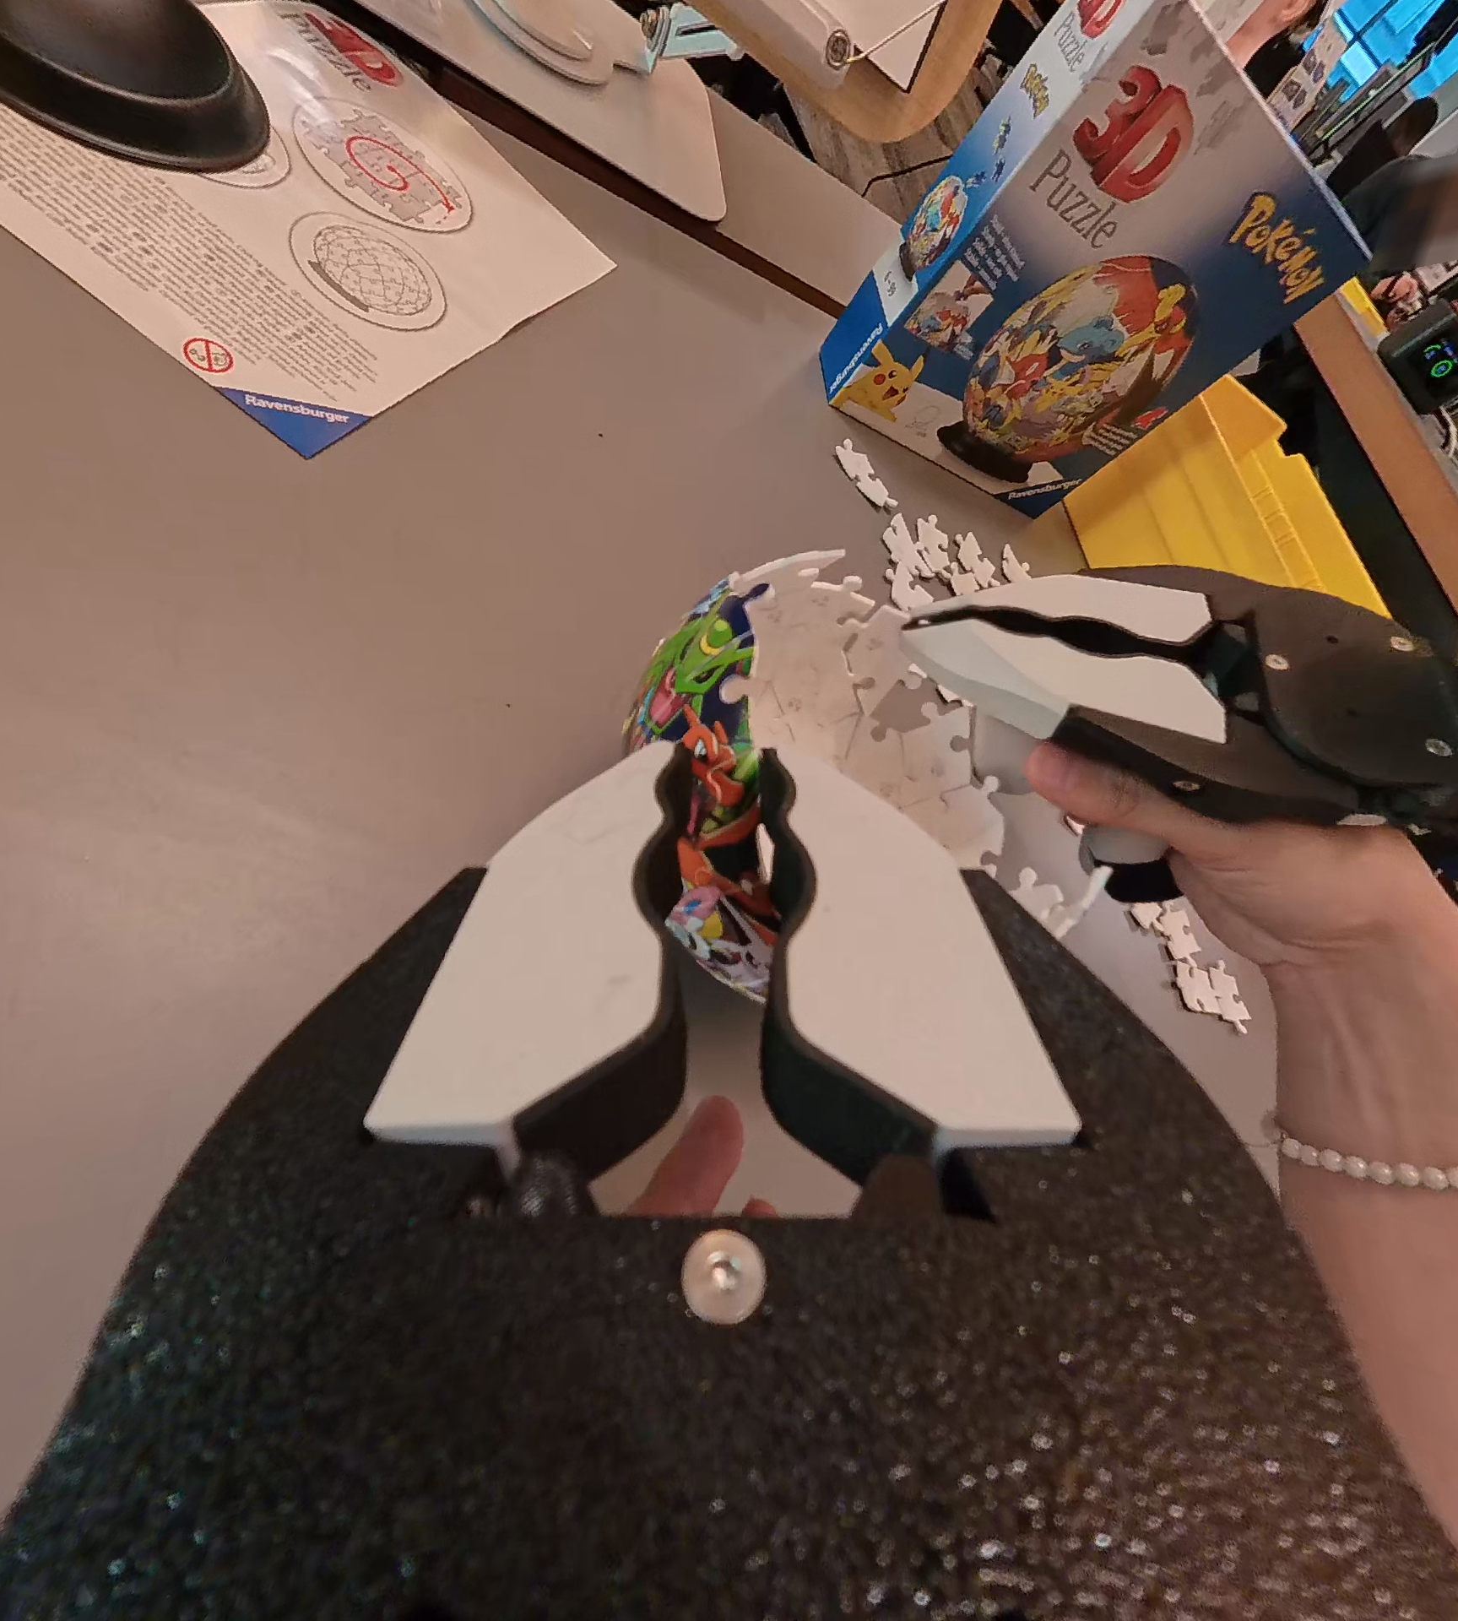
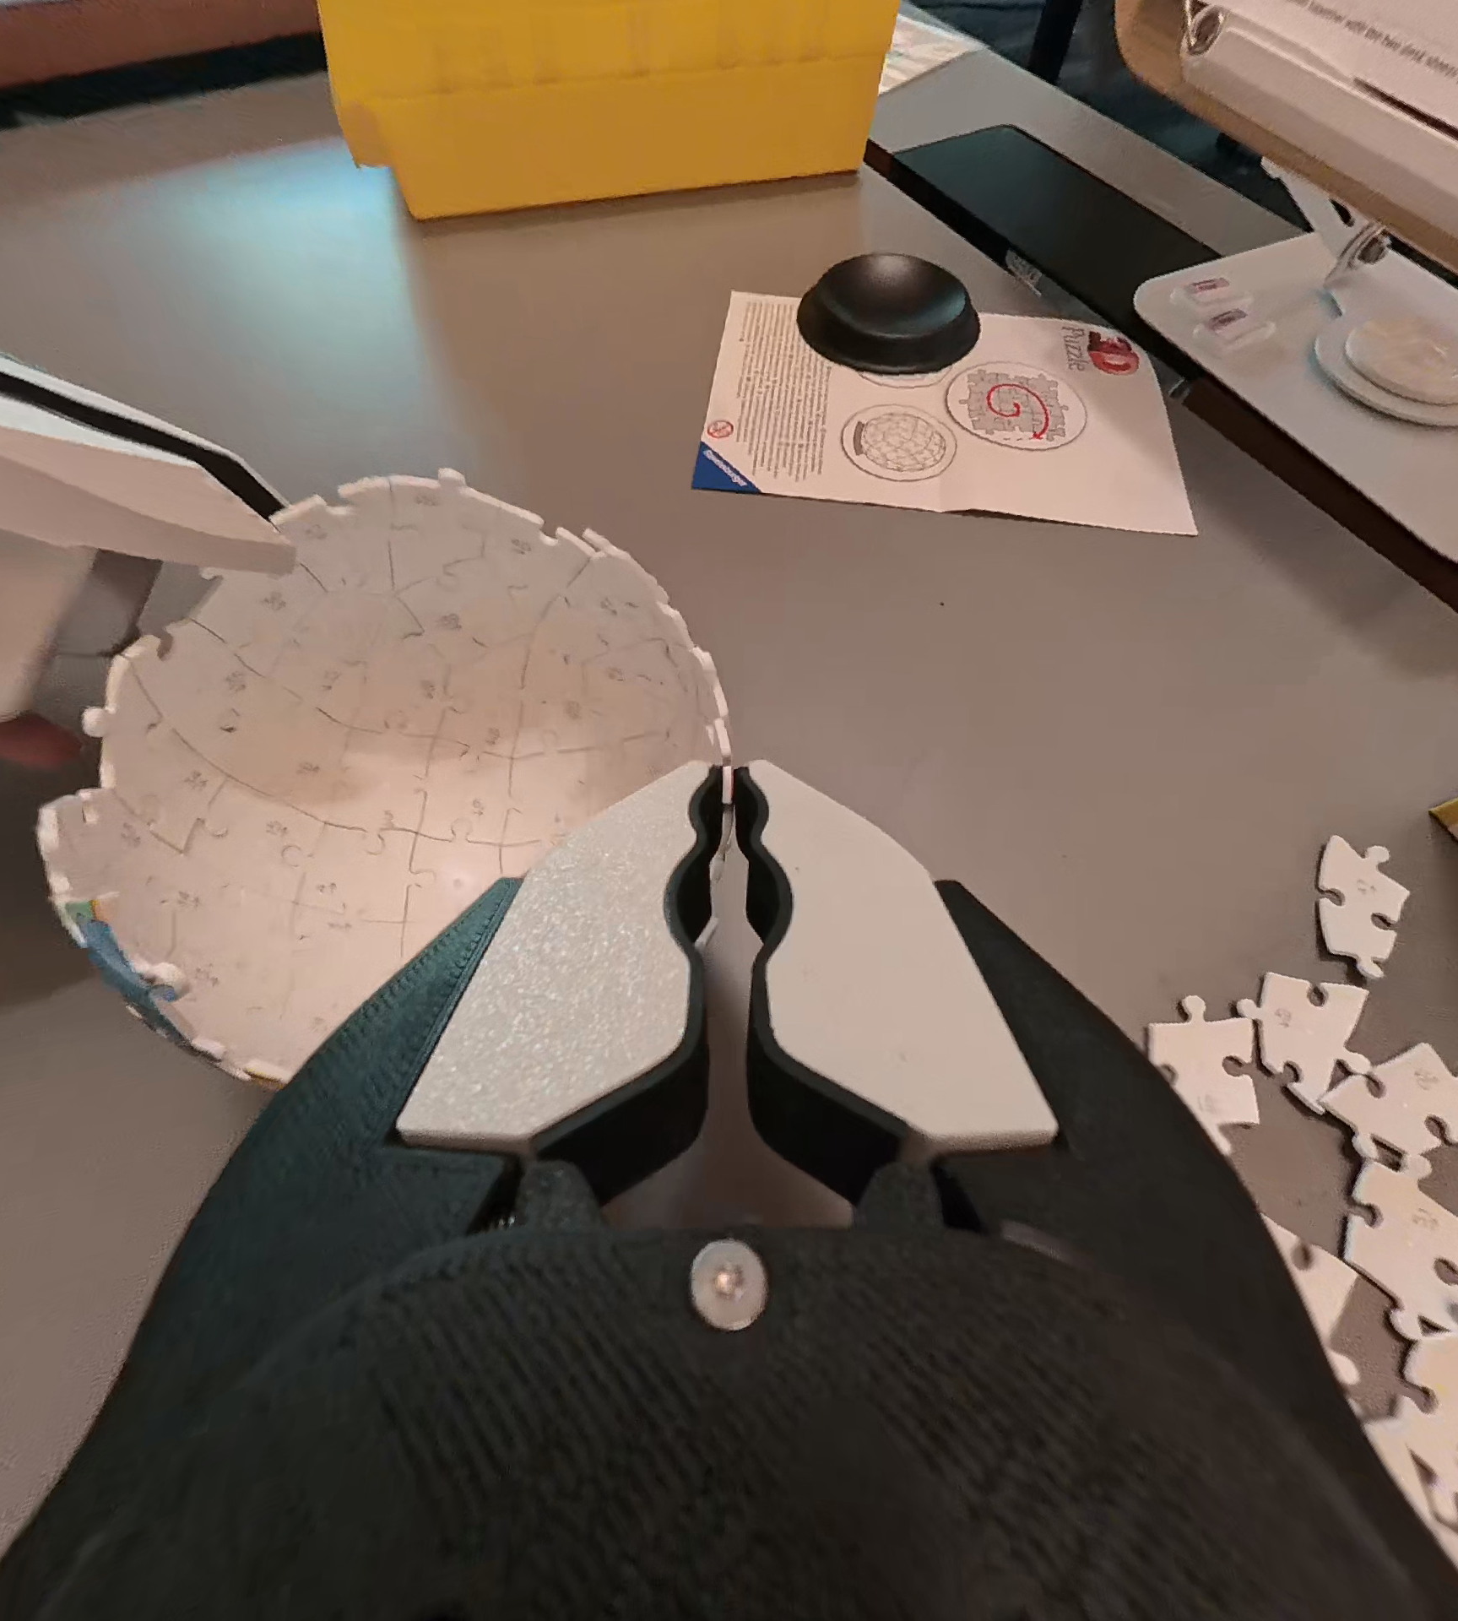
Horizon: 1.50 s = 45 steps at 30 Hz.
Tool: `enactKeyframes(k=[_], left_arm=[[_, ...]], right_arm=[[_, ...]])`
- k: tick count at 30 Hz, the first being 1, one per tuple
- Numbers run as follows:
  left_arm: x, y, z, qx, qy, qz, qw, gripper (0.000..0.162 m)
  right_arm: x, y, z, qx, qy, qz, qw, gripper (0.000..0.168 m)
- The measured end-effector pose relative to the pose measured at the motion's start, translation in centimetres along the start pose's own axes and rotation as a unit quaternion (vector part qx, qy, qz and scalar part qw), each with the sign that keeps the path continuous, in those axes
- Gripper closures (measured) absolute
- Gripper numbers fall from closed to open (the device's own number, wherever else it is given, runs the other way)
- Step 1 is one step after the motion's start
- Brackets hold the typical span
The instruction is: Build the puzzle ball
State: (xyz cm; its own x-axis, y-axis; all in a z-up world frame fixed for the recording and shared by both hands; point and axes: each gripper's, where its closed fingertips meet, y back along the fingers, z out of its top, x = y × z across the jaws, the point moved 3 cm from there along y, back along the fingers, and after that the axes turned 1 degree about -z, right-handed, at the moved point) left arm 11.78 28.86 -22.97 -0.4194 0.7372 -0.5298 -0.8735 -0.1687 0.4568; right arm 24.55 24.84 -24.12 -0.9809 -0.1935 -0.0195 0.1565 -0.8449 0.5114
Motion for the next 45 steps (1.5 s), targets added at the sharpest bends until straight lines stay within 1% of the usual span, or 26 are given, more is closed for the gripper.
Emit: enactKeyframes(k=[1, 5, 12, 25, 30, 32, 36, 45], left_arm=[[0.0, 0.0, 0.0, 0.000, 0.001, 0.000, 1.000, 0.148], [0.0, -0.1, -0.2, 0.003, 0.001, -0.002, 1.000, 0.148], [-0.1, 0.0, -0.2, 0.004, 0.000, -0.005, 1.000, 0.148], [-0.4, -0.2, -0.1, 0.012, -0.015, -0.008, 1.000, 0.147], [-0.3, -0.2, 0.0, 0.013, -0.014, -0.011, 1.000, 0.147], [-0.3, -0.2, 0.0, 0.011, -0.014, -0.009, 1.000, 0.147], [-0.3, -0.2, 0.1, 0.011, -0.015, -0.011, 1.000, 0.147], [-0.7, -0.2, 0.1, 0.011, -0.023, -0.014, 1.000, 0.147]], right_arm=[[-0.1, 0.0, -0.2, 0.010, 0.006, -0.006, 1.000, 0.166], [-0.4, -0.1, 0.2, 0.003, 0.021, -0.028, 0.999, 0.166], [-0.3, -0.2, 0.2, 0.009, 0.038, -0.008, 0.999, 0.166], [-0.8, -1.0, 0.6, 0.039, 0.089, -0.011, 0.995, 0.166], [-1.0, -1.1, 0.7, 0.019, 0.066, 0.005, 0.998, 0.166], [-0.9, -1.1, 0.9, 0.004, 0.065, 0.011, 0.998, 0.166], [-1.0, -1.1, 0.8, 0.000, 0.067, 0.015, 0.998, 0.166], [-1.2, -1.7, 0.6, 0.038, 0.092, 0.013, 0.995, 0.165]])
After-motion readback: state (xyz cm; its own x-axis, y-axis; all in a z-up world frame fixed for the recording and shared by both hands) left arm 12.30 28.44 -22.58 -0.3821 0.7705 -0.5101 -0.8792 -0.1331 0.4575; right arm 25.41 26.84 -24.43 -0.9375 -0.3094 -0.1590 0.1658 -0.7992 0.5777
